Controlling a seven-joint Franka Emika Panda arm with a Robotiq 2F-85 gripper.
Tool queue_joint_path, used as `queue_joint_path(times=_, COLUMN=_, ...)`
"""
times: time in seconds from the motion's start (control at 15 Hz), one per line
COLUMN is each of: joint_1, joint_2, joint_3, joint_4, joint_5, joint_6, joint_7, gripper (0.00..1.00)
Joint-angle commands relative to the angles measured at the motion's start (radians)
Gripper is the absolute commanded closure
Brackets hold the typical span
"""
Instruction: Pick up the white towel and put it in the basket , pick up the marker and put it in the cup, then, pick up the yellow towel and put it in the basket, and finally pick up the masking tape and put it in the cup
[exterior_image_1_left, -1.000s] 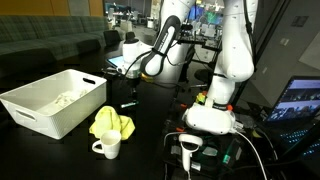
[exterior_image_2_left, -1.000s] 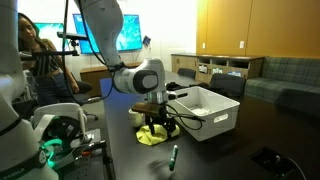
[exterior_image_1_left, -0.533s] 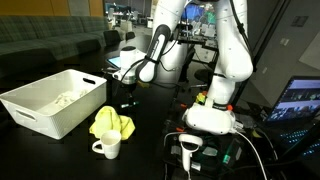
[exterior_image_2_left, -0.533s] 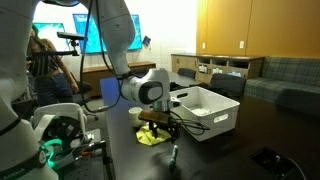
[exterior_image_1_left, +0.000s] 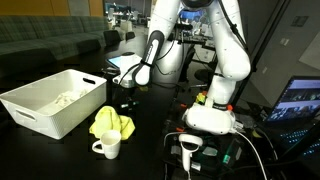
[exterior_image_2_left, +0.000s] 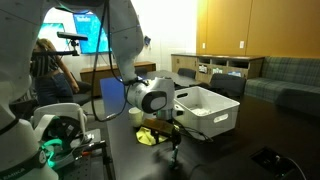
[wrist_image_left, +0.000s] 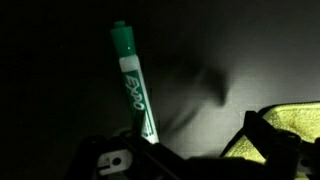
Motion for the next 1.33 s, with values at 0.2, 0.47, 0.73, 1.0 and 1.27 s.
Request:
queue_joint_path(times=0.2, joint_1=-0.033, joint_2=0.023, joint_3=0.006, joint_4=0.059, joint_5=0.015, joint_6=-0.013, joint_7=-0.049, gripper=0.0)
queue_joint_path(times=0.47, joint_1=-0.056, joint_2=0.049, joint_3=0.018, joint_4=0.1, joint_5=0.022, joint_6=-0.036, joint_7=-0.083, gripper=0.0)
queue_joint_path(times=0.73, joint_1=-0.085, joint_2=0.092, joint_3=0.032, joint_4=0.149, joint_5=0.036, joint_6=-0.067, joint_7=-0.116, gripper=0.0)
queue_joint_path(times=1.0, joint_1=-0.107, joint_2=0.127, joint_3=0.04, joint_4=0.188, joint_5=0.044, joint_6=-0.094, joint_7=-0.14, gripper=0.0)
queue_joint_path(times=1.27, joint_1=-0.116, joint_2=0.15, joint_3=0.037, joint_4=0.218, joint_5=0.044, joint_6=-0.115, joint_7=-0.15, gripper=0.01)
